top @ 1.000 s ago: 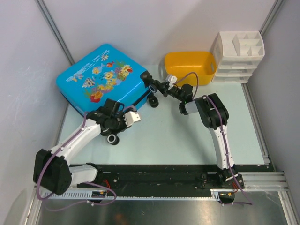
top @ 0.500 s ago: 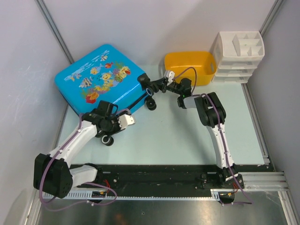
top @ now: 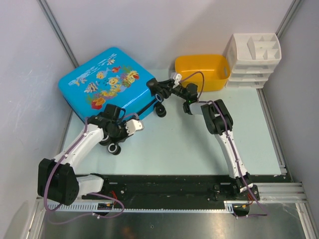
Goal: Open, take out, and arrange the luggage
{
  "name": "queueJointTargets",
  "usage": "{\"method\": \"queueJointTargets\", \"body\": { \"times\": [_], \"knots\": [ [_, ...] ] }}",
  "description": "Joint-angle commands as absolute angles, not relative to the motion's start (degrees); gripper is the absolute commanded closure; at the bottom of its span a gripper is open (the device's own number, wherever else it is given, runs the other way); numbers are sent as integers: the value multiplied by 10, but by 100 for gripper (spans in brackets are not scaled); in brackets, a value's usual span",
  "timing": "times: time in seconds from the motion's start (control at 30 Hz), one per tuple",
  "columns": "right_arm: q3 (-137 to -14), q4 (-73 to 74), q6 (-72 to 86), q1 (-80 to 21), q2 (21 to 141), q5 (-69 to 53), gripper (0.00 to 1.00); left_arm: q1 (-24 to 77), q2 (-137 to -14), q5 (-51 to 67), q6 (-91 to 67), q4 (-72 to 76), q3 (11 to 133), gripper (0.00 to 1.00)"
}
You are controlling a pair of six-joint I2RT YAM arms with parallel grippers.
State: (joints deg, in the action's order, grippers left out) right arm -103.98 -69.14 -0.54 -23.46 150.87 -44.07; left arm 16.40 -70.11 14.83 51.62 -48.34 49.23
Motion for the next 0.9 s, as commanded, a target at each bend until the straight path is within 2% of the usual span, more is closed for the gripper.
{"method": "queueJointTargets", "body": {
  "times": [0.0, 0.07, 0.1, 0.17, 0.2, 0.3, 0.43, 0.6, 0.7, 0.73, 0.87],
  "knots": [
    [-970, -785, 2, -238, 1427, -383, 60, 159, -702, 169, 485, -524, 568, 65],
    [-933, -760, 3, -228, 1391, -381, 47, 170, -695, 179, 465, -523, 604, 45],
    [-899, -745, 2, -215, 1349, -381, 41, 183, -693, 192, 458, -524, 621, 30],
    [-860, -689, -14, -202, 1301, -382, 34, 205, -695, 204, 429, -524, 677, 24],
    [-824, -668, -22, -186, 1279, -385, 26, 208, -700, 220, 418, -523, 714, 20],
    [-788, -563, -28, -164, 1199, -401, 18, 215, -710, 260, 378, -519, 782, 6],
    [-783, -314, -68, -142, 1093, -371, 13, 214, -730, 265, 288, -495, 846, 4],
    [-832, -33, -134, -169, 1003, -320, 7, 139, -707, 274, 146, -449, 865, 0],
    [-944, 142, -149, -213, 1033, -288, 2, 89, -686, 254, 81, -439, 858, 0],
    [-1012, 181, -154, -232, 1048, -279, 0, 61, -679, 251, 67, -436, 853, 0],
    [-1145, 302, -164, -276, 1141, -215, 0, 2, -637, 249, 18, -431, 812, 0]
  ]
}}
